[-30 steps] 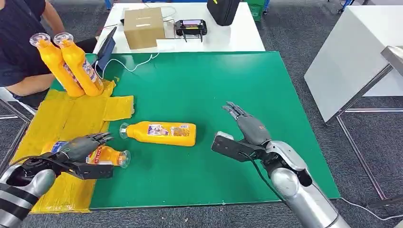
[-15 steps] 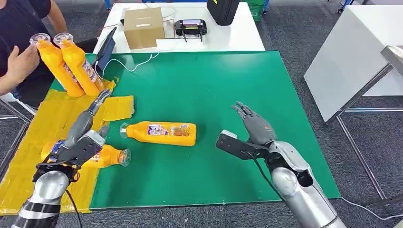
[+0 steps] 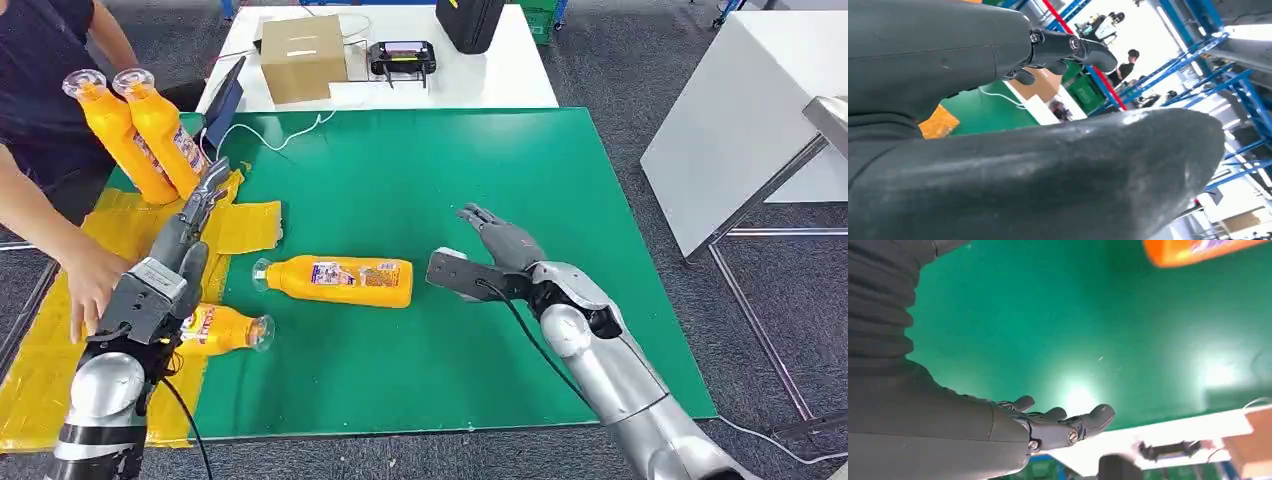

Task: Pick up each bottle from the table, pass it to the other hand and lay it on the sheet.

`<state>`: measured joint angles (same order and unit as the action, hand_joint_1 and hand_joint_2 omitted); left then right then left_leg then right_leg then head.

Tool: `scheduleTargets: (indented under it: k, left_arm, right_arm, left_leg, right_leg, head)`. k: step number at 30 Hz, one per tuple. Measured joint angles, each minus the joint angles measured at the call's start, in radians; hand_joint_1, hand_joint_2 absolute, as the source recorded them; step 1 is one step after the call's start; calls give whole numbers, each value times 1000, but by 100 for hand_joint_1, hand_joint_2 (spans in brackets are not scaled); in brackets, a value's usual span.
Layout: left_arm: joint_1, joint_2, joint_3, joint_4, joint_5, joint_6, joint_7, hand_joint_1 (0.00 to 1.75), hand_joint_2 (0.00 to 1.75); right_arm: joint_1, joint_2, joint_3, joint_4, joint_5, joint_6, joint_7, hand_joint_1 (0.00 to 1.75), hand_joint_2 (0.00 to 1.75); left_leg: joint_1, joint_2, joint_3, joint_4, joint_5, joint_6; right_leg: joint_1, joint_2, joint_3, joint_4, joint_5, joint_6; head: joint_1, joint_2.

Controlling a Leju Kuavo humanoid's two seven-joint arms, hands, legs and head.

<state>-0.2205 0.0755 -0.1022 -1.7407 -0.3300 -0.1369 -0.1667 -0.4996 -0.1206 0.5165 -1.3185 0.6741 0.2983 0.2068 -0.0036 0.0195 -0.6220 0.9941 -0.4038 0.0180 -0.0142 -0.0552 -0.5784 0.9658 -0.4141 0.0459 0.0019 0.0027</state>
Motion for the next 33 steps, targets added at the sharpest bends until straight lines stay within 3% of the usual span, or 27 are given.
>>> scheduleTargets:
  k: [10,33]
  left_arm:
    - [-18,-15,-7,0,19,-5,0,0,0]
    - [-14,-19,-8,0,32,-5,-17,0,0]
  right_arm:
    - [-49,69,83,110,-17,8,-10,0,175]
    - [-54,66,159,163,26,-6,2,0,175]
  left_leg:
    - [0,0,0,0,0,0]
    - [0,0,0,0,0,0]
  right_leg:
    - [0,0,0,0,0,0]
    - [0,0,0,0,0,0]
  head:
    - [0,0]
    - [0,0]
